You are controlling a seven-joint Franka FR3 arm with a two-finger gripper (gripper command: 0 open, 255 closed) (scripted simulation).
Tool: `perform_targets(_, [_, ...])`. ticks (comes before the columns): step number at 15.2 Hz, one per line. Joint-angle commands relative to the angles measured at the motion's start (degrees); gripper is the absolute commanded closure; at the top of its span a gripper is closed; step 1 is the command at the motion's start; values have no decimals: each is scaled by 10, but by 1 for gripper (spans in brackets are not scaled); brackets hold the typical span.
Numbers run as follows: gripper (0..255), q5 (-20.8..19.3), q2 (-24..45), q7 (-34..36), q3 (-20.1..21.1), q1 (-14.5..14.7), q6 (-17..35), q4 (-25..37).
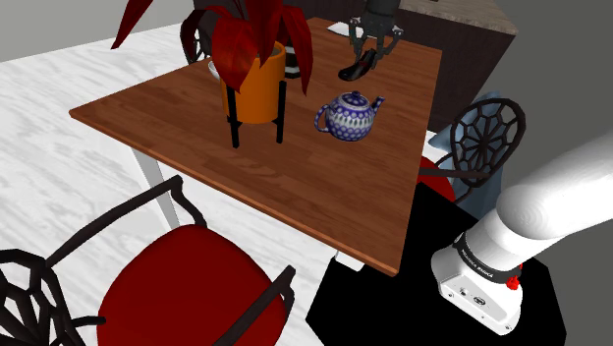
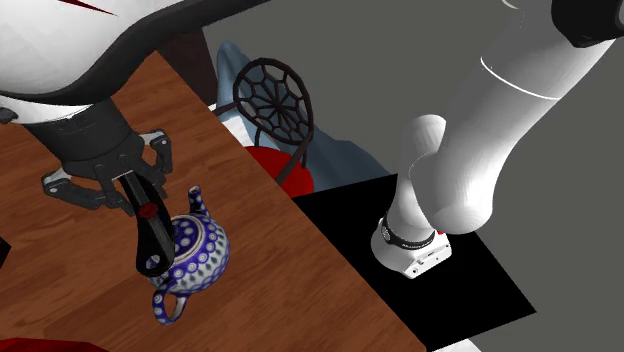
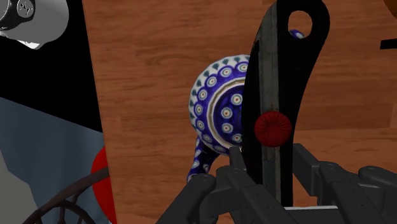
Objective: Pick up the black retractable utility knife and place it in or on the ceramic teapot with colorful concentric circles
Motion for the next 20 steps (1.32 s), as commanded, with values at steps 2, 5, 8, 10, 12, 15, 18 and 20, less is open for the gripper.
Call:
perform_targets(2, [255, 0, 4, 3, 2, 1, 22, -18])
perform_targets(5, [255, 0, 5, 3, 3, 2, 45, -39])
perform_targets(8, [255, 0, 9, 3, 4, 2, 68, -59])
perform_targets(10, [255, 0, 11, 3, 4, 2, 83, -72])
perform_targets(12, [255, 0, 13, 3, 5, 2, 95, -81])
perform_targets(15, [255, 0, 14, 3, 5, 2, 95, -81])
perform_targets(18, [255, 0, 14, 3, 5, 2, 95, -81])
perform_targets(20, [255, 0, 14, 3, 5, 2, 95, -81])
